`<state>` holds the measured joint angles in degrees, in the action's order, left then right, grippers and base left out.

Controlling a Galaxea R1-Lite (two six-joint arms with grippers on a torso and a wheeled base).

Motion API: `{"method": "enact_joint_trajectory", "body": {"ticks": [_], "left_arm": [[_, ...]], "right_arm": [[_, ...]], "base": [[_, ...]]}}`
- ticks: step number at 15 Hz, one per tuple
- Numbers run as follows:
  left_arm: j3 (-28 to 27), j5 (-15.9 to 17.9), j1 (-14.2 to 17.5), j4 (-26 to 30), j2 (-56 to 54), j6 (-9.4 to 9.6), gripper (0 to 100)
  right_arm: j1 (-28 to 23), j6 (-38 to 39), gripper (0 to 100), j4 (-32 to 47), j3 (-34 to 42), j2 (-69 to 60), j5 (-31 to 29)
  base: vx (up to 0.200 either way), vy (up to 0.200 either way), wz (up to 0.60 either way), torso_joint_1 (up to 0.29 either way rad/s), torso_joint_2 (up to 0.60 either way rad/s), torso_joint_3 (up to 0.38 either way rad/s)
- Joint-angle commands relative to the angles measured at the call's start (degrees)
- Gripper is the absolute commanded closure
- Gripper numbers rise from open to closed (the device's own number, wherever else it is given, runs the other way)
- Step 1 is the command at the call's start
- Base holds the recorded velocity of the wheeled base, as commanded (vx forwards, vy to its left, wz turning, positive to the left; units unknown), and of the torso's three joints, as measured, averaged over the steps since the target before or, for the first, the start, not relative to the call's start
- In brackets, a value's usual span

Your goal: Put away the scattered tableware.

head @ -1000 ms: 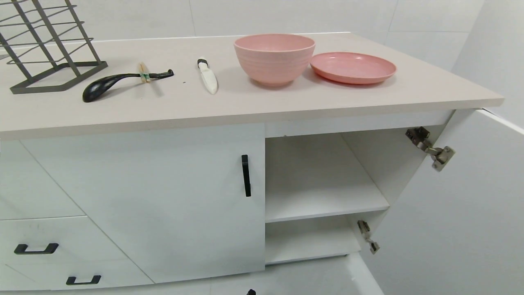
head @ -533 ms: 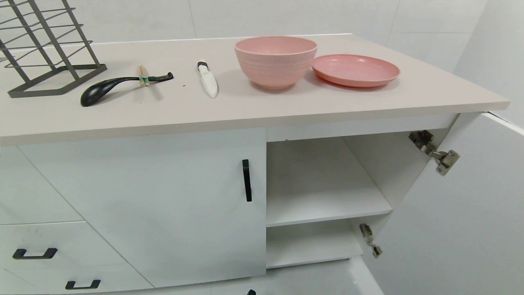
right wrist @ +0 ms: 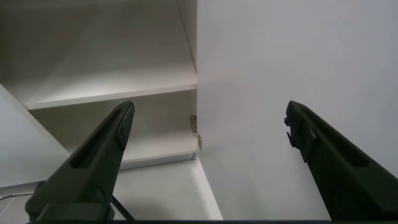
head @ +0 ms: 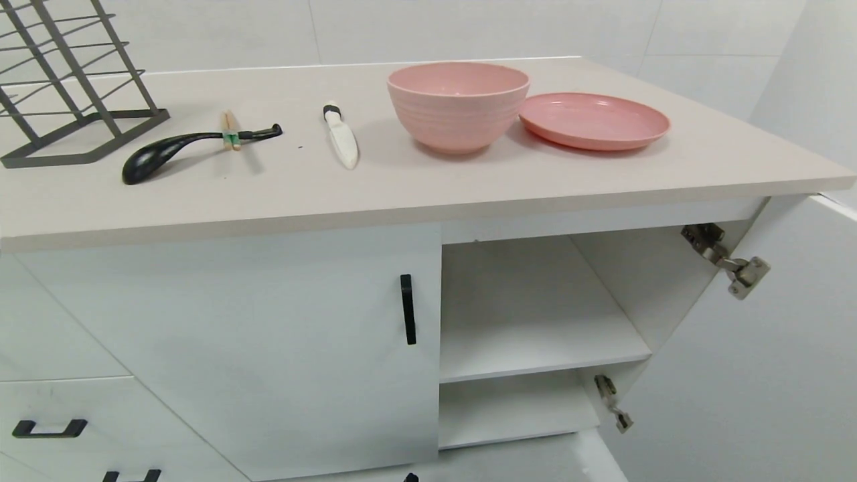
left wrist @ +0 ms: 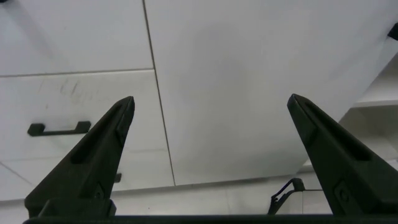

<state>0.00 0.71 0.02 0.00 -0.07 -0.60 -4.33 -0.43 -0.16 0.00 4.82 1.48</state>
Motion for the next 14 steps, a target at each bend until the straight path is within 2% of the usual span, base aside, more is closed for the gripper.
{"method": "enact_joint_trajectory", "body": {"ticks": [1, 6, 11, 14], "left_arm": [[0.0, 0.0, 0.0, 0.0, 0.1, -0.11, 0], [0.0, 0.0, 0.0, 0.0, 0.1, -0.11, 0], [0.0, 0.0, 0.0, 0.0, 0.1, -0.19, 0], [0.0, -0.1, 0.0, 0.0, 0.1, -0.19, 0]], "right_arm": [[0.0, 0.0, 0, 0.0, 0.0, 0.1, 0.0], [0.0, 0.0, 0, 0.0, 0.0, 0.2, 0.0], [0.0, 0.0, 0, 0.0, 0.0, 0.1, 0.0], [0.0, 0.0, 0, 0.0, 0.0, 0.1, 0.0]], "base": [[0.000, 0.000, 0.00, 0.000, 0.00, 0.000], [0.000, 0.000, 0.00, 0.009, -0.01, -0.006], [0.000, 0.000, 0.00, 0.216, -0.12, -0.098], [0.000, 0.000, 0.00, 0.225, -0.60, -0.214]]}}
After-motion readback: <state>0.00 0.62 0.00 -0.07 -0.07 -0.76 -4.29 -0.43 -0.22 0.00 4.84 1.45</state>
